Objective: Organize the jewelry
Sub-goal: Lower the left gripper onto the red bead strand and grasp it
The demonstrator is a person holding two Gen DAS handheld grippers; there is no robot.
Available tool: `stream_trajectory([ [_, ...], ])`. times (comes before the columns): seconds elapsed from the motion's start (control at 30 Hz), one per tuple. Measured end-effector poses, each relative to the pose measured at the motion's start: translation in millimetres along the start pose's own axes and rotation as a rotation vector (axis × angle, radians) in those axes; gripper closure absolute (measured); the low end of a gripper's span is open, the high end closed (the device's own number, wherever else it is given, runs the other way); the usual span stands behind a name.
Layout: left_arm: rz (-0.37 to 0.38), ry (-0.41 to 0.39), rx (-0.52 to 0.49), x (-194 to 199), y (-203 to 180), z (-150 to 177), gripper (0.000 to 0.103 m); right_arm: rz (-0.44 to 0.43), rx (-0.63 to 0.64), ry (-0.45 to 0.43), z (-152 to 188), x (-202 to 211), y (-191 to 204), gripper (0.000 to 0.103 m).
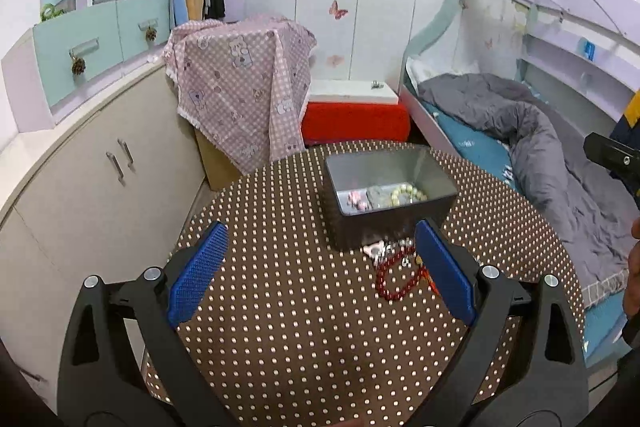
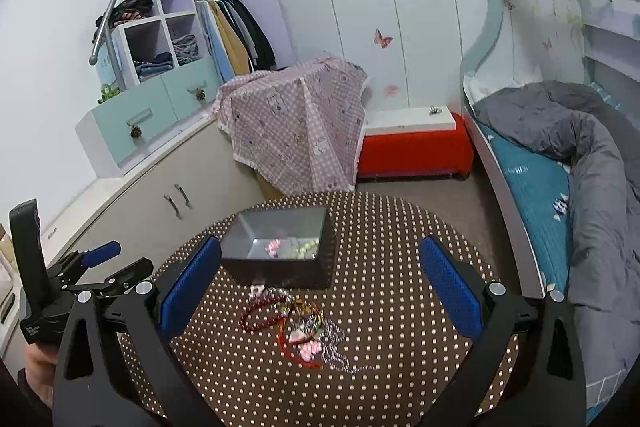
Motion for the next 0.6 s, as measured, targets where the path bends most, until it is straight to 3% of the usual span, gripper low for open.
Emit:
stream_trajectory([
  [0.27, -0.002, 0.075, -0.01, -25.6, -8.2, 17.5, 0.01, -0.004, -0.016, 0.059, 21.8, -13.9, -5.4, 0.007],
  [0.6, -0.028, 0.213, -0.091, -94.3, -33.7, 24.6, 0.011, -0.016, -0.032, 0.123, 40.2, -30.7, -12.9, 0.007],
])
Point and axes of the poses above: each gripper's, at about its wrist camera, not at the fingertips, and x roughly against the way its jaws point, y to its left, z to its underside, the point moved 3 cm from there along -x, roughly the way its jaws point, and after that the axes turned 13 degrees about y, right-handed, at the moved point
